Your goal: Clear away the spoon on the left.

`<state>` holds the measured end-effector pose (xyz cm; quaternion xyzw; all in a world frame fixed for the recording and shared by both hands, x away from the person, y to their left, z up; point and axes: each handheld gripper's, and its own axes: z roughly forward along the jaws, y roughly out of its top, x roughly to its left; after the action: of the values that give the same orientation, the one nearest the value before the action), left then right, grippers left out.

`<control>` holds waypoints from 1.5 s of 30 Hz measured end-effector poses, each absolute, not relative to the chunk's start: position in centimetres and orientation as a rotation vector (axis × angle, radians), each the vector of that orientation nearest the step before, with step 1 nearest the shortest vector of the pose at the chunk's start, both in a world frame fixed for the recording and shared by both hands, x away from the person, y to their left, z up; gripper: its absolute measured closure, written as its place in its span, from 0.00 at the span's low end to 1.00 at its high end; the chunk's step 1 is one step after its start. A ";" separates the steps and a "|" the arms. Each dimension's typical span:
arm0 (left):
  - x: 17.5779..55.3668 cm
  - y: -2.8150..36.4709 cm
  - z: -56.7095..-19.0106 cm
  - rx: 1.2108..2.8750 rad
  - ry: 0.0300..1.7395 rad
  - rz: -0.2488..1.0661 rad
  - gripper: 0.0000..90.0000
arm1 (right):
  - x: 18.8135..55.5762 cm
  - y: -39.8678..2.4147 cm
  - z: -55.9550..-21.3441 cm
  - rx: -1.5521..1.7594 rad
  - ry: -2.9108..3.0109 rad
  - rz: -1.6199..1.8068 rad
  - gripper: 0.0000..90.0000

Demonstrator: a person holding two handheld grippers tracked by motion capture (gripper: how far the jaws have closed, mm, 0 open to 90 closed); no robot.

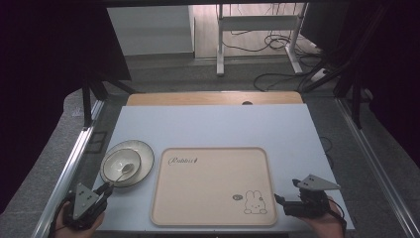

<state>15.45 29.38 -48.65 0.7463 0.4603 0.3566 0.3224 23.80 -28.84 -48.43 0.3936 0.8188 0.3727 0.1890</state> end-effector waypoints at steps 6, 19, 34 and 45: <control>15.4 29.4 -48.6 1.953 1.211 0.947 0.92 | 23.8 -28.8 -48.4 1.105 2.301 1.048 0.19; 15.4 29.1 -48.5 1.948 1.187 0.968 0.94 | 23.8 -28.8 -48.5 1.101 2.302 1.048 0.19; 15.4 28.9 -48.3 1.940 1.171 0.981 0.97 | 23.8 -28.7 -48.7 1.088 2.314 1.040 0.19; 15.4 28.9 -48.3 1.938 1.165 0.978 0.97 | 23.9 -28.6 -48.9 1.082 2.333 1.020 0.19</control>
<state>15.37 28.91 -48.28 0.7419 0.4459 0.3745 0.3324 23.88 -28.58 -48.88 0.3843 0.8284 0.3623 0.1865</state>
